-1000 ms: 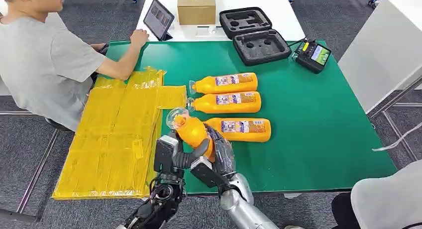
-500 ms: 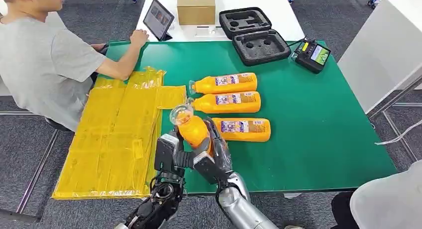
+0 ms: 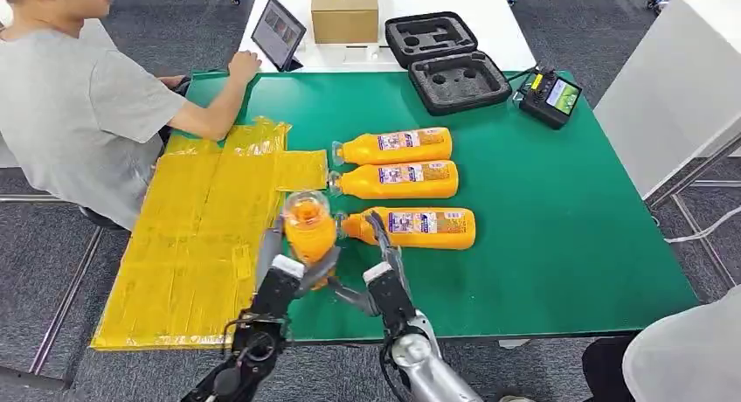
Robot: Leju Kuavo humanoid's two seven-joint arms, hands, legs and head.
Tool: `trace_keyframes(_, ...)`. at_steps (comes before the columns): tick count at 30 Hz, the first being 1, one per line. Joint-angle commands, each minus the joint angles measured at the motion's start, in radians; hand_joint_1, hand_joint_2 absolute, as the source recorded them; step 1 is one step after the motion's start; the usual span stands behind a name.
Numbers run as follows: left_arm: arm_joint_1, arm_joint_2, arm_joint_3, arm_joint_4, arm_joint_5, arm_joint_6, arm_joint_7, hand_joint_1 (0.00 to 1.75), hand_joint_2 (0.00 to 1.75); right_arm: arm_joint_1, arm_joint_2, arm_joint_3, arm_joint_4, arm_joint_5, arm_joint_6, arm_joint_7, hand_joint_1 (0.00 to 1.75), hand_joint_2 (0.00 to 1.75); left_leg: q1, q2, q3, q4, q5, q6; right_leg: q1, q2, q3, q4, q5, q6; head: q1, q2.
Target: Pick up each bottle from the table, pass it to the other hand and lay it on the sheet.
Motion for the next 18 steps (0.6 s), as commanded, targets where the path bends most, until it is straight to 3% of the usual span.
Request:
trace_keyframes(1,0.039,0.092,0.068,-0.104,-0.02,-0.005,0.015,1.75,1.75,0.027,-0.029,-0.032,-0.068,-0.006,0.008,0.0,0.0,1.75,0.0,0.0,0.002,0.0,-0.001,-0.001,0.0,0.002,0.002,0.0,0.0,-0.001,0.0,0.0)
trace_keyframes(7,0.089,0.117,0.118,-0.171,-0.105,0.007,0.018,1.75,1.75,0.049,-0.035,-0.033,-0.122,-0.007,0.02,0.0,0.0,1.75,0.0,0.0,0.003,0.0,-0.001,-0.001,-0.001,0.002,0.002,0.0,-0.001,-0.001,0.0,0.0)
trace_keyframes(11,0.098,0.11,0.198,-0.207,-0.309,0.007,0.073,1.75,1.75,0.059,-0.03,-0.024,-0.133,-0.002,0.019,0.0,0.0,1.75,0.0,0.0,0.003,0.0,-0.002,-0.002,0.0,0.002,0.002,0.0,-0.001,-0.001,0.0,0.0)
trace_keyframes(12,0.095,0.07,0.307,-0.2,-0.613,0.007,0.115,1.75,1.75,0.062,-0.027,-0.024,-0.136,-0.002,0.026,0.0,0.0,1.75,0.0,-0.001,0.001,0.0,-0.001,-0.001,0.0,0.001,0.001,0.0,0.0,-0.001,0.0,0.0)
trace_keyframes(14,0.067,0.071,0.347,-0.169,-0.892,0.007,0.22,1.75,1.75,0.058,-0.024,-0.027,-0.135,-0.005,0.034,0.0,0.0,1.75,0.0,0.0,0.001,0.0,0.0,-0.001,0.0,0.001,0.001,0.0,0.0,-0.001,0.0,0.0)
trace_keyframes(18,0.005,0.091,0.279,-0.053,-1.185,0.003,0.432,1.75,1.75,0.029,-0.012,-0.034,-0.093,-0.017,0.061,0.0,0.0,1.75,0.0,-0.001,0.001,0.0,0.0,-0.001,0.0,0.0,0.001,0.0,0.0,-0.001,0.0,0.0)
